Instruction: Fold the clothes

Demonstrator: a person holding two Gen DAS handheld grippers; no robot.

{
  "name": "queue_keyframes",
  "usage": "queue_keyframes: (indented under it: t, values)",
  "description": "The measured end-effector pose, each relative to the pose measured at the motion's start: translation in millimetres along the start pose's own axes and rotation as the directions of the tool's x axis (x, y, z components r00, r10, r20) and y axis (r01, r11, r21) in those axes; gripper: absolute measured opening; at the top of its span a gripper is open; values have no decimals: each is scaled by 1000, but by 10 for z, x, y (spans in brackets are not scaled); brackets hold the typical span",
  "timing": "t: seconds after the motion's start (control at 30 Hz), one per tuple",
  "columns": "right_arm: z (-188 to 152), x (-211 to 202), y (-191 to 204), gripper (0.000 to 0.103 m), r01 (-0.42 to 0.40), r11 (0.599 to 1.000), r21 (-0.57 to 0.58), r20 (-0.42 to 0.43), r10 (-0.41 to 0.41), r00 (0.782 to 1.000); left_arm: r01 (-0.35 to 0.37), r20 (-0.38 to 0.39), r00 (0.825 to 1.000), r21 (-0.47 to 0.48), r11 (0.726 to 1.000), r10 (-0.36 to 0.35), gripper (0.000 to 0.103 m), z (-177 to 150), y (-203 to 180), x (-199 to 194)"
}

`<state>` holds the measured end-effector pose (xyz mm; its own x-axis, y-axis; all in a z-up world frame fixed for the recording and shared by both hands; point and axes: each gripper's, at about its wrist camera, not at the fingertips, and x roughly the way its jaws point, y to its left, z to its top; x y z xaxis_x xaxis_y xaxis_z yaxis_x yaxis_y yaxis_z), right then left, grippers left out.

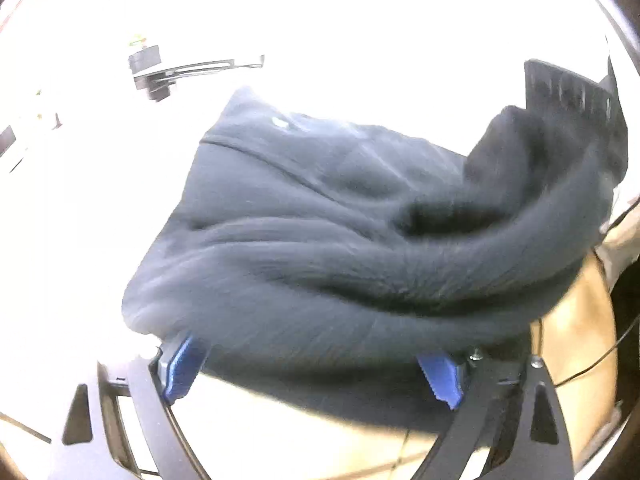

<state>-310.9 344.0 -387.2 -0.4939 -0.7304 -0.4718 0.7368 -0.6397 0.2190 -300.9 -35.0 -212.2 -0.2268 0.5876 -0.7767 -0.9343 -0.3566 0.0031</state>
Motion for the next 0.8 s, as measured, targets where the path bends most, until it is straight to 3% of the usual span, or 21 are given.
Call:
queue_keyframes:
  t: [0.13,0.2,0.37,0.5,0.6,0.63,0.73,0.8]
  values:
    - [-45,212,168,26,8,988,-157,-55,-17,998,-63,16,998,-18,998,63,94,261,130,-233]
    - [-113,325,255,28,12,968,-249,-103,-38,994,-70,60,996,-8,998,71,94,578,-238,-474]
    - [-418,553,470,35,23,898,-440,-163,-105,981,-15,167,986,-2,1000,15,94,1132,-289,-214]
    - [-558,584,588,44,20,832,-555,-171,-137,976,82,112,989,114,990,-94,94,1399,-513,329]
    - [-601,597,622,50,8,795,-607,-172,-141,975,129,19,991,208,970,-136,94,1304,-760,624]
    - [-597,588,603,50,1,798,-602,-175,-133,975,138,-10,990,235,962,-140,94,1205,-842,686]
    - [-529,476,523,47,-19,829,-559,-182,-101,978,173,52,982,158,972,-183,94,1025,-775,611]
    - [-447,269,418,46,-19,873,-487,-181,-79,980,167,67,981,169,971,-180,94,960,-746,533]
